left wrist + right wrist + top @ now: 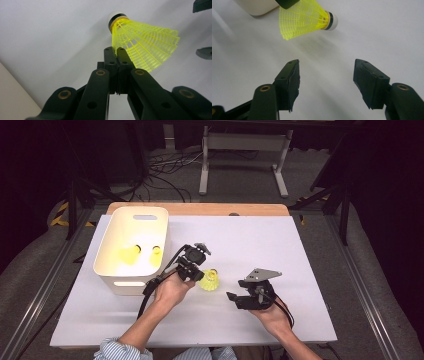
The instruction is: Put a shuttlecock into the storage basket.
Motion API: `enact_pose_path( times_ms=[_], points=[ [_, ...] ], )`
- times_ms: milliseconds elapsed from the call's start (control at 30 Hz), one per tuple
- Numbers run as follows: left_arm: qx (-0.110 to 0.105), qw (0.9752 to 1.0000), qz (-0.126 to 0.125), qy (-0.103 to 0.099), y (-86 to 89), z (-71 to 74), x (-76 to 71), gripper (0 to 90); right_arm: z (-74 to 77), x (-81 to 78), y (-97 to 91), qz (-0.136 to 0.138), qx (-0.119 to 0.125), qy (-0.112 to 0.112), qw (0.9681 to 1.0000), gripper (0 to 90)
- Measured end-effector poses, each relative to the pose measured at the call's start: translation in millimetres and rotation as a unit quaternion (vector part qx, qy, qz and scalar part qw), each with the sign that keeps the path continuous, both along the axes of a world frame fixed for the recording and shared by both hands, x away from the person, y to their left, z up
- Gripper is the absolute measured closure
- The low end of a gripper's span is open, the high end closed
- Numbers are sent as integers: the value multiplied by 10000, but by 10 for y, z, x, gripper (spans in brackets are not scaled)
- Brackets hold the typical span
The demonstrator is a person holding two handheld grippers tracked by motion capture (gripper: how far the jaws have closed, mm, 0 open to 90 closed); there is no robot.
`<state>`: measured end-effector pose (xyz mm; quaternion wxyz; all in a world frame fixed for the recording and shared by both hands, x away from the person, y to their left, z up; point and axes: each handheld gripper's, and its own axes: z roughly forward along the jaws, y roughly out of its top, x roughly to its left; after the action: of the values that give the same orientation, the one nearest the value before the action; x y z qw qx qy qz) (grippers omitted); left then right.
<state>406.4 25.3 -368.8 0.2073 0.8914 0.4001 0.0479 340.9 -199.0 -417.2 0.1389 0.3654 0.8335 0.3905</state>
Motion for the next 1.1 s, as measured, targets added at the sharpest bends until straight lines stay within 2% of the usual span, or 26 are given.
enact_pose_path(
  times_ms=[267, 767, 1100],
  points=[
    [-19, 10000, 12, -25, 24, 77, -16, 893, -12, -44, -168, -134, 134, -129, 9997, 338],
    [11, 9999, 70, -81, 66, 166, -20, 892, -39, -174, -460, -328, 160, -495, 9981, 273],
    [26, 9999, 97, -110, 103, 245, -18, 893, -83, -229, -574, -420, 120, -551, 9975, 258]
  ],
)
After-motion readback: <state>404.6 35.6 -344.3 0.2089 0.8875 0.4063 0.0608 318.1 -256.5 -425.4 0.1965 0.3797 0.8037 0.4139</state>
